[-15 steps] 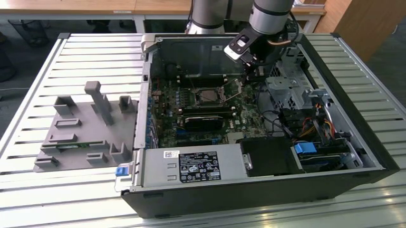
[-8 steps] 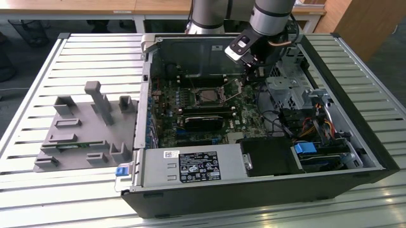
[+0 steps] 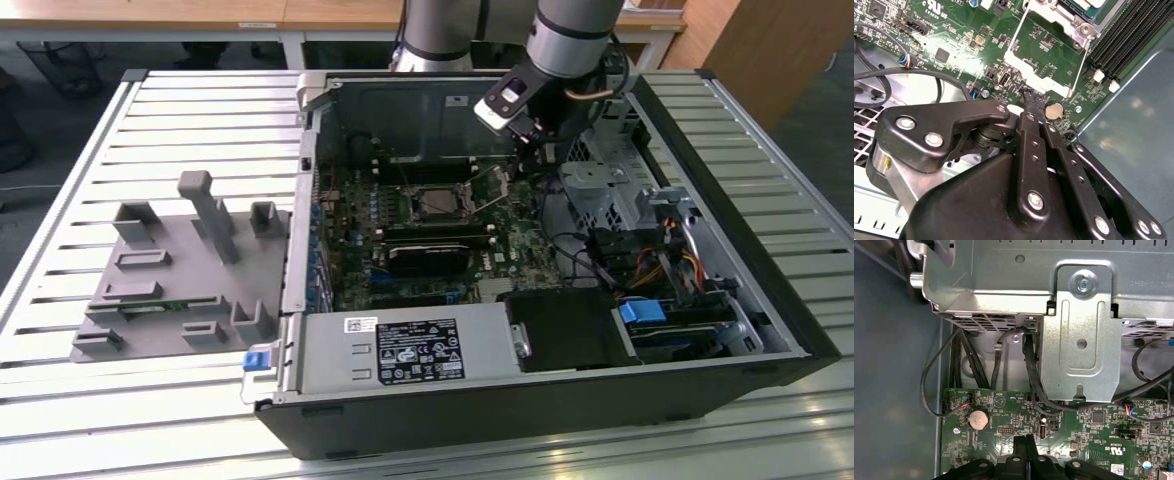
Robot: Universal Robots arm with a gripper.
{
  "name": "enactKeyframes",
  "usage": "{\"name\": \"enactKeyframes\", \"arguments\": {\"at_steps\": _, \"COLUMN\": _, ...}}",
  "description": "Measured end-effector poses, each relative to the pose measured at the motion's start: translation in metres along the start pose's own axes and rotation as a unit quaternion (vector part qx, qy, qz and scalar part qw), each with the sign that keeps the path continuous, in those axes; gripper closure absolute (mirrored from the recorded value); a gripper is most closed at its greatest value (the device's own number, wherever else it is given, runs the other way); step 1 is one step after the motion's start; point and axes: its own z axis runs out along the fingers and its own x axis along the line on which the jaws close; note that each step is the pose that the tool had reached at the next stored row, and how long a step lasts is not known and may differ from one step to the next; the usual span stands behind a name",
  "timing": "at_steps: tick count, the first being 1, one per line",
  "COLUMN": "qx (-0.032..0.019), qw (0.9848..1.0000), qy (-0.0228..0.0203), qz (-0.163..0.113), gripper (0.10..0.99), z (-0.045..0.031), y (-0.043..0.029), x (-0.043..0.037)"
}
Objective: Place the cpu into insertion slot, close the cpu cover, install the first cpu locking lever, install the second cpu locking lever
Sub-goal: 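Close the cpu cover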
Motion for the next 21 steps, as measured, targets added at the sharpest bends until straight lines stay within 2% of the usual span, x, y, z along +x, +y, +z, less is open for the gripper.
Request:
{"name": "enactKeyframes", "arguments": {"at_steps": 4, "qx": 0.0025, "qw": 1.0, "qy": 0.0, "qz": 0.0, "gripper": 0.98, "z": 0.0038, "y": 0.0011, "x": 0.0002}}
{"name": "enactKeyframes", "arguments": {"at_steps": 10, "qx": 0.0026, "qw": 1.0, "qy": 0.0001, "qz": 0.0, "gripper": 0.98, "z": 0.0048, "y": -0.0007, "x": 0.0003}}
{"name": "enactKeyframes", "arguments": {"at_steps": 21, "qx": 0.0026, "qw": 1.0, "qy": 0.0, "qz": 0.0, "gripper": 0.98, "z": 0.005, "y": -0.0167, "x": 0.0006}}
